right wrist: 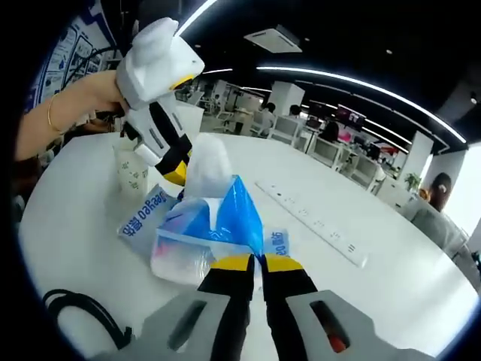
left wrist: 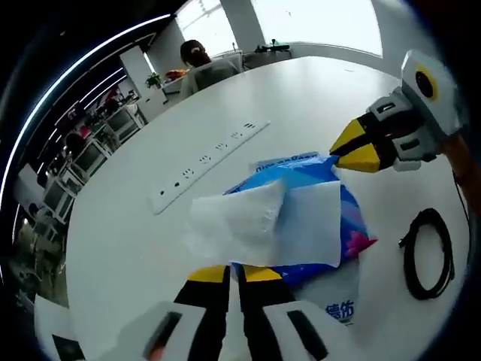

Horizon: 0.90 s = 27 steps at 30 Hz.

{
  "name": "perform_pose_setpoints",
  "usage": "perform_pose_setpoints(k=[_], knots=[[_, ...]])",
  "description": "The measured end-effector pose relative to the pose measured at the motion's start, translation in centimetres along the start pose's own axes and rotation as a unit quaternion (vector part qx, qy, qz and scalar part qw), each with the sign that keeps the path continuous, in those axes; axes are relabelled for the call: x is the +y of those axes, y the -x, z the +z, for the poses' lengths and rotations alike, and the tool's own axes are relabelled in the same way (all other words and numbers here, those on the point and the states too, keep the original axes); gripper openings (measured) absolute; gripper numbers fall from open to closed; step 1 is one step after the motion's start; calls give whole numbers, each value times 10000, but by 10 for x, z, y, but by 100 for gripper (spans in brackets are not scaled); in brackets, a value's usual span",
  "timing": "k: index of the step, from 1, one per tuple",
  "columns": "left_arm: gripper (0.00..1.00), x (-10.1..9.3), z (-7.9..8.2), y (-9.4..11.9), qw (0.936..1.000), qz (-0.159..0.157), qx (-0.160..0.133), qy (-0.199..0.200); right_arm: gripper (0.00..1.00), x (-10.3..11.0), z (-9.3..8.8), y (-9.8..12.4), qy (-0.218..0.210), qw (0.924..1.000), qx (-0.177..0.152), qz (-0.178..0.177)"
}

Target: Arrange the tabletop items into an orderly group along one side of the table until the central work area is clear of visible clutter.

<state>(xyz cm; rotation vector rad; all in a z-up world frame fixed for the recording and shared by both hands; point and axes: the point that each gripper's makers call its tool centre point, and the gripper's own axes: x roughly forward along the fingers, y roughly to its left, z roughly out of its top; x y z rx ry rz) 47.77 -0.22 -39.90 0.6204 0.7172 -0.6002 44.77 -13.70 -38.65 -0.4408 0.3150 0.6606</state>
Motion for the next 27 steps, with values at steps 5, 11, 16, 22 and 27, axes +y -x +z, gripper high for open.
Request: perform_pose_setpoints(k=[5, 11, 16, 22, 27], knots=[[1, -3, -4, -1, 10000, -12, 62, 11, 1, 0, -3, -1, -10, 10000, 32, -37], [0, -1, -4, -3, 9999, 39, 57, 107, 0, -2, -2, -2, -141, 9998, 21, -103], [0, 0, -1, 0, 9993, -23, -46, 362, 0, -5, -3, -1, -279, 9995, -41, -170], [0, -3, 1, 0, 9993, -101, -45, 365, 0, -10, -2, -2, -366, 9991, -39, -208], [0, -4, 1, 1, 9994, -108, -23, 317, 0, -12, -2, -2, -389, 9990, -41, -232]])
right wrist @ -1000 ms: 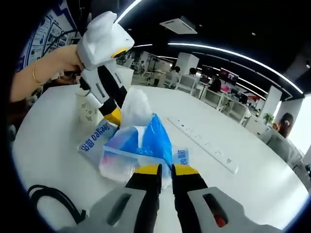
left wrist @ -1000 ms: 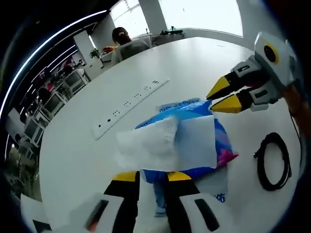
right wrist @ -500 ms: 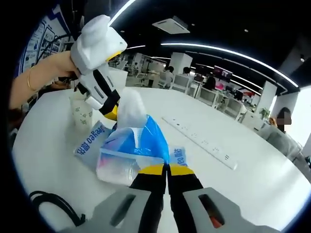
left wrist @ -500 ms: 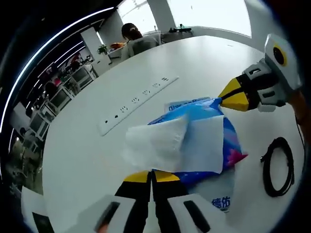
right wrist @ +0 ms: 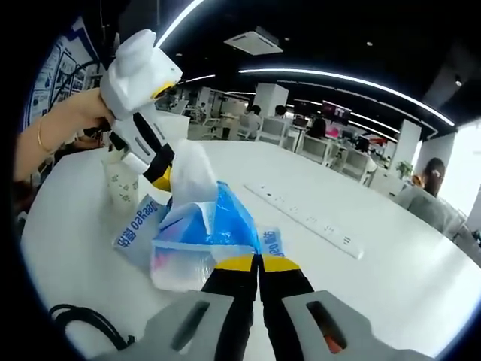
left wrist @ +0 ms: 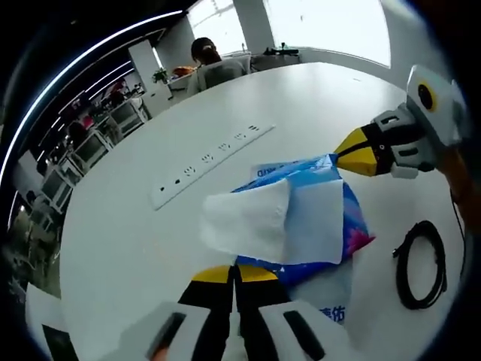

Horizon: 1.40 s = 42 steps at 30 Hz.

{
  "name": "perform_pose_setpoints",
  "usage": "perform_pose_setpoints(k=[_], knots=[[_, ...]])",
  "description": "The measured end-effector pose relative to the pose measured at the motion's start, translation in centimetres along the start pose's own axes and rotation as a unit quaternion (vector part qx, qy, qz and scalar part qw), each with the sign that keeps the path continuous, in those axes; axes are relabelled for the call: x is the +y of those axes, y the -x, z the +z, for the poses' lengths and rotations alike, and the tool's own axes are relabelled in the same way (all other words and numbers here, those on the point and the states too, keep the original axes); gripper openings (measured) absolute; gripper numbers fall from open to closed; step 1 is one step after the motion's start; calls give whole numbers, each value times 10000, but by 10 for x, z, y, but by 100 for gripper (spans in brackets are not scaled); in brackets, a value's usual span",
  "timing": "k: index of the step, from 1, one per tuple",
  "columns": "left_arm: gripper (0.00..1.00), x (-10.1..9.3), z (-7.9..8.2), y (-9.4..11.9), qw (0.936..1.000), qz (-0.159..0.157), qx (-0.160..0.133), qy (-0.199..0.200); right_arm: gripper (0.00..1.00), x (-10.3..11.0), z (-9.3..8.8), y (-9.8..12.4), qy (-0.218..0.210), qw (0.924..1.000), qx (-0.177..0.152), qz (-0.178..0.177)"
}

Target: Arrange the tabletop items into an orderly group along one side of the table until the central work area is clear of visible clutter.

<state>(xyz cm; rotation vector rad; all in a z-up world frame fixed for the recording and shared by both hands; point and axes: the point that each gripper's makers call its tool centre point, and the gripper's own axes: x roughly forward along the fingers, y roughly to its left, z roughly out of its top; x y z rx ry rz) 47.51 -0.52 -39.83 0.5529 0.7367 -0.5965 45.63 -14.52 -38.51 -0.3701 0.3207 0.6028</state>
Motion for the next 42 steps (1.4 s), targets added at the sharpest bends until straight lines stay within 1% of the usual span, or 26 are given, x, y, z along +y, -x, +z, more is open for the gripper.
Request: perform_pose_setpoints(k=[1, 2, 9, 14, 18, 19, 25, 28, 30, 32, 35, 42], knots=[[0, 0, 0, 0, 10000, 0, -1, -1, 0, -2, 1, 0, -54, 10000, -4, -5], [0, -3, -1, 3, 9999, -86, 29, -67, 0, -3, 1, 0, -55, 10000, -8, -12], [0, -5, 4, 7, 9999, -115, -23, -112, 0, -6, 2, 5, -62, 10000, -2, -58], [0, -18, 6, 12, 9995, -169, 5, -269, 0, -7, -1, 16, -13, 10000, -5, -57], [0, -33, 12, 15, 9989, -250, -18, -392, 0, -10, -8, 29, 28, 10000, 55, -74], [0, -34, 12, 15, 9988, -258, -20, -406, 0, -12, -8, 30, 23, 9999, 66, -75], [0, -62, 22, 18, 9972, -438, -46, -611, 0, -26, -17, 53, 27, 9997, 134, -186], [0, -75, 26, 19, 9959, -527, -39, -734, 0, -29, -21, 59, 51, 9996, 153, -211], [0, -88, 29, 18, 9945, -721, -43, -759, 0, -33, -25, 66, 99, 9994, 189, -263], [0, -95, 30, 18, 9939, -765, -51, -790, 0, -38, -30, 72, 90, 9992, 225, -317], [0, -108, 34, 17, 9925, -911, -56, -818, 0, -44, -38, 83, 79, 9988, 272, -396], [0, -134, 43, 19, 9894, -1053, -78, -998, 0, -54, -51, 100, -3, 9979, 335, -546]])
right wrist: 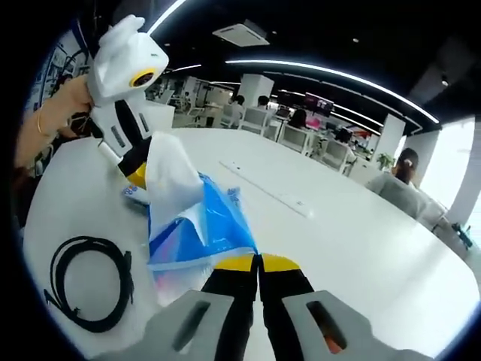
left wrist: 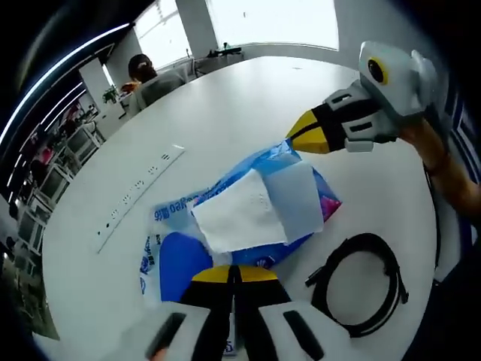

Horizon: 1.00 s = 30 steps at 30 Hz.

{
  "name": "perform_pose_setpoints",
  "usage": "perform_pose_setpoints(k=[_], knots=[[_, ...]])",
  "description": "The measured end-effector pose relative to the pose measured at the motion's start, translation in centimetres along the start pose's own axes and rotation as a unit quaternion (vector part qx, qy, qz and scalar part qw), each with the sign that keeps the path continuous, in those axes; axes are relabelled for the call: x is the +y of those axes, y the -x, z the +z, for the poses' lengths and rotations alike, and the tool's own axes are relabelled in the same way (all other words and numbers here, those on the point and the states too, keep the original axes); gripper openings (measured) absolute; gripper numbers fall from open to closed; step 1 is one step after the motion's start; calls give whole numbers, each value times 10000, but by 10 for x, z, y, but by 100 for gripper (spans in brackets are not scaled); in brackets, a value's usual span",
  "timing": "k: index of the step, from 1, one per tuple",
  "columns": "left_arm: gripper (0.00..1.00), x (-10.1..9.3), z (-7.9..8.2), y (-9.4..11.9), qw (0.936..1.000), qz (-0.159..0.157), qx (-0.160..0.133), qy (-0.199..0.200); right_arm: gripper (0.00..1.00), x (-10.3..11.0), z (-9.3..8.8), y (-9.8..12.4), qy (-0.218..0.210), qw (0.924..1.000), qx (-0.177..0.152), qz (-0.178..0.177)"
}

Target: Arrange the tabletop items into an orderly group along one side of the table until the central work area is clear of visible clutter.

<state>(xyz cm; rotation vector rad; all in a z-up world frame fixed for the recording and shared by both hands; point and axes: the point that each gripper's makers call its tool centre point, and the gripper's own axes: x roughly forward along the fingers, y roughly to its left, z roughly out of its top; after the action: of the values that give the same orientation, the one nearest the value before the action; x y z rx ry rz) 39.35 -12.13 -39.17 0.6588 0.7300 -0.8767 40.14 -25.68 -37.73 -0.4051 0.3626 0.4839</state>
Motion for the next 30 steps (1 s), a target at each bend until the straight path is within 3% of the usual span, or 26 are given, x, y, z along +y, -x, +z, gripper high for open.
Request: perform_pose_setpoints(k=[15, 24, 30], knots=[[0, -35, 20, -9, 9996, -220, -63, -163, 0, -25, -18, 27, -156, 9993, 165, -308], [0, -54, 36, -15, 9988, -366, -153, -275, 0, -40, -21, 37, 113, 9982, 350, -473], [0, -63, 35, -25, 9985, -434, -103, -314, 0, -45, -27, 33, 157, 9978, 420, -494]])
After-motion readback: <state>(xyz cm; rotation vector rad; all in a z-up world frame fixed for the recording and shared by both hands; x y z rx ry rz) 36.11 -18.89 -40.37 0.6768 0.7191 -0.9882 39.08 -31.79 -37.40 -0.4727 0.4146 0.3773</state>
